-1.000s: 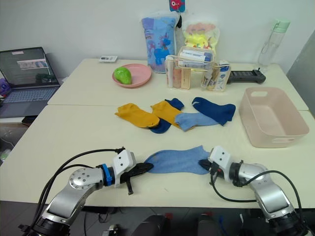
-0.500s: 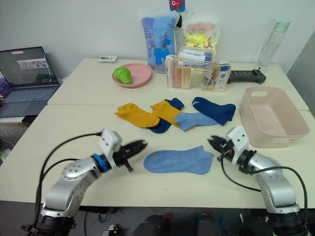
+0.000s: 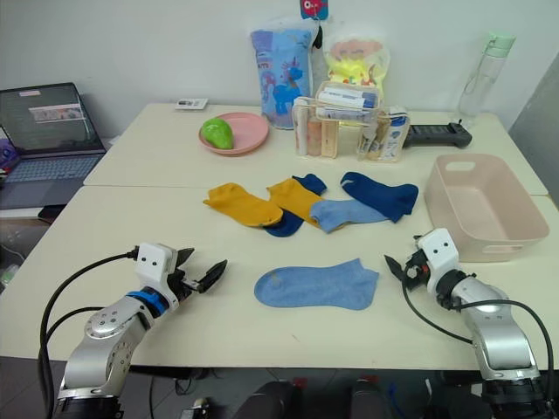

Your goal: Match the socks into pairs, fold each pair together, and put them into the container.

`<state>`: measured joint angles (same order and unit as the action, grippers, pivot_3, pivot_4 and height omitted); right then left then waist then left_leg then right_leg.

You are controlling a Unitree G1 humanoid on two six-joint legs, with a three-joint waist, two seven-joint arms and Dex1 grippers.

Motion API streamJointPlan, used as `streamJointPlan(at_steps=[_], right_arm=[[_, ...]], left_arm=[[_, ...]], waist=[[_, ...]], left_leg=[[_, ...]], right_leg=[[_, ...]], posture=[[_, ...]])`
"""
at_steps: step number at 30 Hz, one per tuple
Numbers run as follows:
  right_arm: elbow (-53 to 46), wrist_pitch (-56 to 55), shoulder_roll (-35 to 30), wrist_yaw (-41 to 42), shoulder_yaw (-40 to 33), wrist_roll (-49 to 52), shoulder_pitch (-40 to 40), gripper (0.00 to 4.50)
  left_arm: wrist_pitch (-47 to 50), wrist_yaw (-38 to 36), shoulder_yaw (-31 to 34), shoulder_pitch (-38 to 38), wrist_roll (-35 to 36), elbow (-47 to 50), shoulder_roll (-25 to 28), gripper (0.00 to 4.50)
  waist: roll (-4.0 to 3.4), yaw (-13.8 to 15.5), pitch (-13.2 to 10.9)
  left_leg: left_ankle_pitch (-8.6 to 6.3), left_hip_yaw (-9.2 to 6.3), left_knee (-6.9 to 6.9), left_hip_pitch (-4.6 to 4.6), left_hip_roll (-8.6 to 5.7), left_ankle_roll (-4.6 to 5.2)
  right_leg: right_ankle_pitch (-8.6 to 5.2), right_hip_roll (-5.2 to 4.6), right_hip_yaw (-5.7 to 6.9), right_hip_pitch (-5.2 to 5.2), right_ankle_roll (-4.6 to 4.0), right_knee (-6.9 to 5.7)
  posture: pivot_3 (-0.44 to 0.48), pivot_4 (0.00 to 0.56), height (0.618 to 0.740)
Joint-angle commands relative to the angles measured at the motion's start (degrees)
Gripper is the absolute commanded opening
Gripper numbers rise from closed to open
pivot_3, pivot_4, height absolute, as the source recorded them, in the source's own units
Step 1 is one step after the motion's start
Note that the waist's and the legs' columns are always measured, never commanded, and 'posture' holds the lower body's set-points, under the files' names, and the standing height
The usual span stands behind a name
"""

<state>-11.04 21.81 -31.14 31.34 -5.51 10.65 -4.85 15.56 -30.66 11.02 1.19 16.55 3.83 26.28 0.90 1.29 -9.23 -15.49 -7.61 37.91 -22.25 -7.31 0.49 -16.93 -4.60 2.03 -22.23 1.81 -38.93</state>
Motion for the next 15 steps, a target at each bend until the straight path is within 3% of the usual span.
streamJointPlan(at_steps=[1, 15], right_arm=[[-2.26, 0.30, 0.07, -0.38, -0.60, 0.45, -0.43, 4.50], [-5.35, 3.32, 0.20, -0.75, 1.12, -0.25, -2.89, 4.50]], left_arm=[[-1.66, -0.03, 0.54, 0.09, -0.78, 1.01, 0.93, 4.48], [-1.97, -1.30, -0.40, 0.65, -1.28, 0.75, 0.95, 4.48]], waist=[[0.00, -0.02, 0.00], [0.00, -0.02, 0.00]], left_leg=[[0.00, 0.00, 0.00, 0.00, 0.00, 0.00], [0.00, 0.00, 0.00, 0.00, 0.00, 0.00]], right_leg=[[0.00, 0.00, 0.00, 0.00, 0.00, 0.00], [0.00, 0.00, 0.00, -0.01, 0.00, 0.00]], posture=[[0.000, 0.150, 0.740], [0.000, 0.150, 0.740]])
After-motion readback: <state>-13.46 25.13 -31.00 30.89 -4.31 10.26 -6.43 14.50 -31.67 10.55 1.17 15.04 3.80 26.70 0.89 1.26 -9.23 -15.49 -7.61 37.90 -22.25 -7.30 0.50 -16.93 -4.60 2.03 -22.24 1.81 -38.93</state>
